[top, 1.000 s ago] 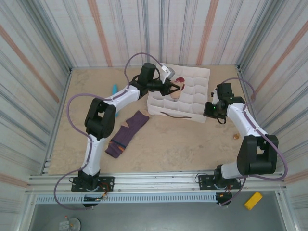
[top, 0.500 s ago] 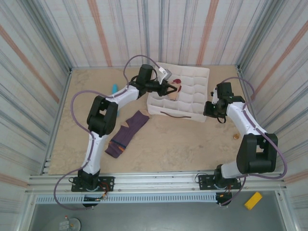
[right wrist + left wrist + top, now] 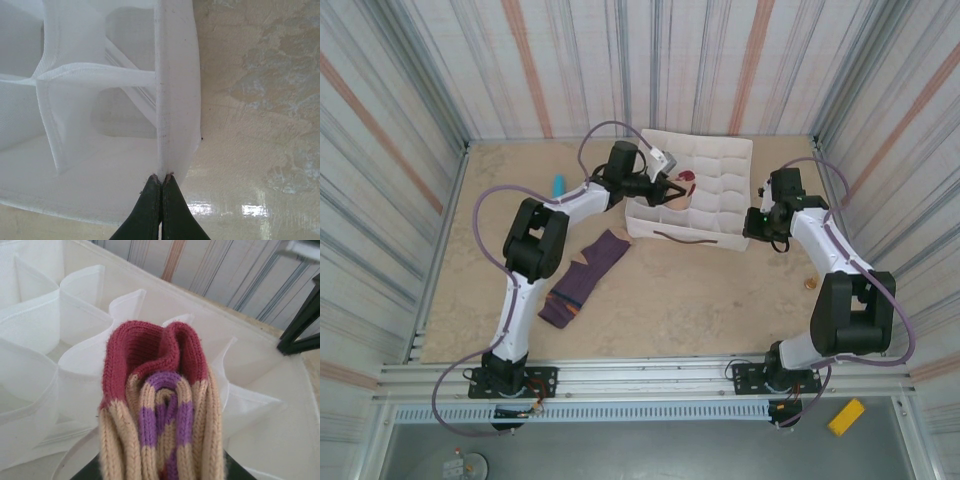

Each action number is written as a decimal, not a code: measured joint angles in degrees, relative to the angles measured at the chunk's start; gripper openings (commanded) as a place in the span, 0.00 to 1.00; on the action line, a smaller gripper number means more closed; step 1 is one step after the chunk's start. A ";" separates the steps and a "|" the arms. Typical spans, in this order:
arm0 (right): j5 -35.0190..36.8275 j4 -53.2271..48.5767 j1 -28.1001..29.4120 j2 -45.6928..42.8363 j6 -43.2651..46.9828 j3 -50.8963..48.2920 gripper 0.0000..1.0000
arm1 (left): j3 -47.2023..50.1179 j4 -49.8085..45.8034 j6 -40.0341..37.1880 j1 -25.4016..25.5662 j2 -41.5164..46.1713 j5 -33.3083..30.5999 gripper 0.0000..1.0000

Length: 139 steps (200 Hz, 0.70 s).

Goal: Roll the socks

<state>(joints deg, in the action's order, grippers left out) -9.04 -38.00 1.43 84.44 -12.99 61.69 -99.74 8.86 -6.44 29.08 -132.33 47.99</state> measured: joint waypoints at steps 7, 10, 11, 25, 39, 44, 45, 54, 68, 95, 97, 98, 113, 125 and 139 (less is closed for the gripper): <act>-0.04 -0.02 -0.04 0.09 0.00 0.04 0.00 | 0.61 0.11 -0.48 0.00 0.00 -0.55 0.00; -0.07 0.00 -0.07 0.09 0.00 0.04 0.00 | 0.90 0.15 -0.81 0.00 0.00 -0.83 0.00; -0.07 0.00 -0.07 0.09 0.00 0.04 0.00 | 0.94 0.15 -0.87 0.00 -0.02 -0.90 0.00; -0.20 -0.07 -0.09 0.22 0.00 0.20 0.00 | 1.11 -0.07 -1.86 0.00 -0.02 -1.81 0.00; -0.20 -0.02 -0.13 0.28 0.00 0.24 0.00 | 1.11 0.35 -3.17 0.02 0.00 -2.58 0.00; -0.24 -0.02 -0.20 0.28 0.00 0.24 0.00 | 1.14 0.44 -3.78 0.07 0.00 -2.93 0.00; -0.24 -0.02 -0.20 0.28 0.00 0.24 0.00 | 1.16 0.46 -3.93 0.11 0.00 -3.04 0.00; -0.35 -0.02 -0.31 0.28 0.00 0.24 0.00 | 1.51 0.61 -5.07 0.20 0.02 -3.72 0.00; -0.46 -0.02 -0.35 0.31 0.00 0.24 0.00 | 2.34 0.72 -7.15 0.50 0.11 -4.92 0.00; -0.83 -0.02 -0.46 0.35 0.00 0.26 0.00 | 2.69 0.35 -10.45 1.22 0.11 -6.36 0.12; -0.85 -0.02 -0.46 0.35 0.00 0.26 0.00 | 2.69 0.35 -10.67 1.31 0.13 -6.38 0.14; -0.85 -0.02 -0.46 0.35 0.00 0.26 0.00 | 2.69 0.35 -10.75 1.33 0.13 -6.40 0.15; -1.09 -0.02 -0.68 0.35 0.00 0.26 0.00 | 2.75 0.35 -12.00 1.46 0.17 -6.78 0.27; -1.29 -0.02 -0.72 0.42 0.00 0.26 0.00 | 3.06 0.39 -12.90 1.66 0.33 -7.06 0.35; -1.29 -0.07 -0.72 0.48 0.00 0.31 0.00 | 3.76 0.44 -13.86 1.81 0.68 -7.65 0.44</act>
<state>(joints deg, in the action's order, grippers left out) -10.33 -38.06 0.71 84.93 -12.99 62.00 -95.98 9.30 -20.29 30.89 -131.66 40.34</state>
